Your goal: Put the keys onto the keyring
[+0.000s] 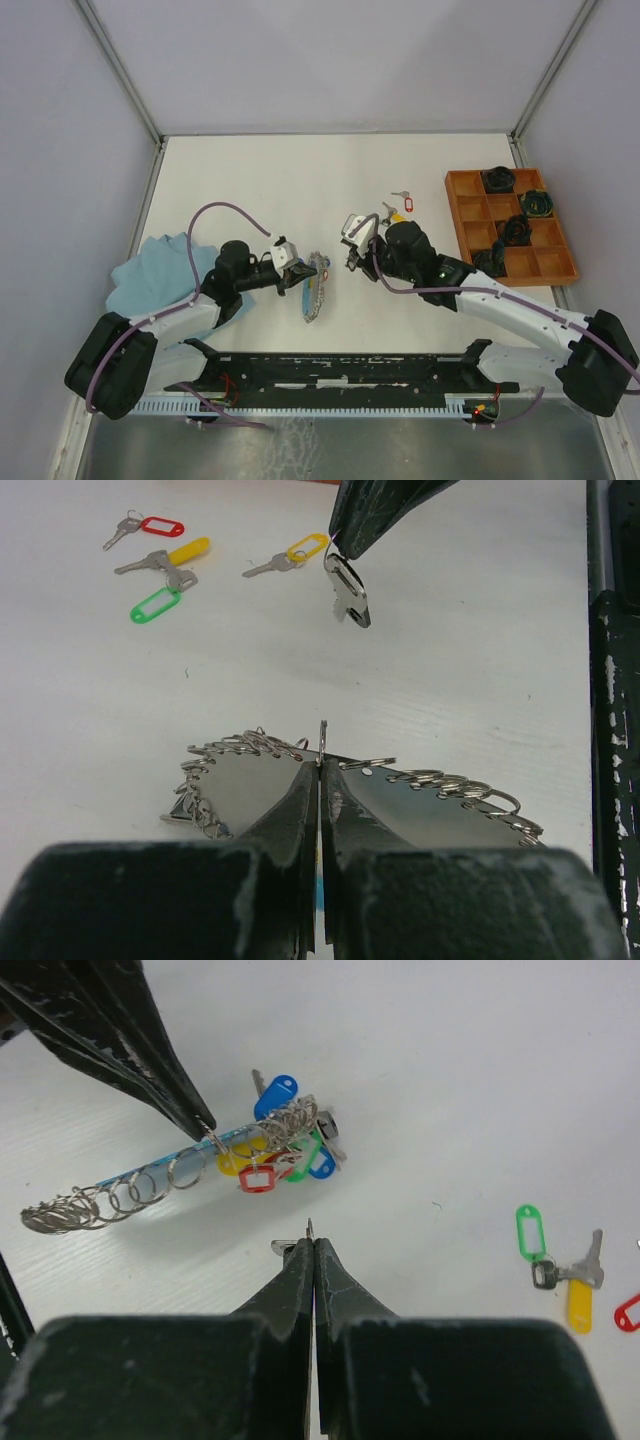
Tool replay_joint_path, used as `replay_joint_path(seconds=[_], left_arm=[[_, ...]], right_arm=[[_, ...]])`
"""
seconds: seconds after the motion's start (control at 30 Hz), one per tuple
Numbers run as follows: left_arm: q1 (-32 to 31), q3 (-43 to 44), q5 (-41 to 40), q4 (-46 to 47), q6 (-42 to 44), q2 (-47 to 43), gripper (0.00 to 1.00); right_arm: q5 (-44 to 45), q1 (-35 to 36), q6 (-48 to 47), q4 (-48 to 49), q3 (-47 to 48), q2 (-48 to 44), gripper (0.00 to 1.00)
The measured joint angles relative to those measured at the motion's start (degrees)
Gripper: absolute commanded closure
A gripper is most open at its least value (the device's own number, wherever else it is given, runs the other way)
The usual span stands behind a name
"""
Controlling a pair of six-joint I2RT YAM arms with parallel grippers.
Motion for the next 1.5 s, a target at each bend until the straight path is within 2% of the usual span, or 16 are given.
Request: replay_joint_path(seconds=[0.2, 0.37, 0.67, 0.9, 1.17, 1.5], left_arm=[[0.0, -2.3, 1.8, 3.3, 1.5, 0.1, 0.97], [0.0, -0.7, 5.2, -2.7, 7.0, -0.9, 0.97], [0.0, -0.7, 8.0, -5.4, 11.6, -2.0, 0.97], [-1.0, -0.7, 6.8, -6.6, 13.4, -5.4, 0.97], [-2.0, -0.7, 5.3, -7.2, 14.0, -6.2, 0.97], [-2.0, -0.7, 4.7, -7.0, 14.6, -5.8, 0.97]], right_arm=[[-8.3, 0.0, -7.7, -3.4, 1.1, -0.6, 0.99], [-15.1, 0.0, -15.0, -8.5, 3.8, 1.0, 0.99], [-22.2, 0.0, -23.8, -14.8, 6.8, 4.8, 0.99], [-21.1, 1.0, -28.2, -14.6, 6.8, 6.3, 0.99], [-16.3, 3.9, -33.4, -4.0, -0.1, 6.2, 0.99], [-14.6, 4.5, -34.4, 1.2, -2.1, 4.9, 0.99]])
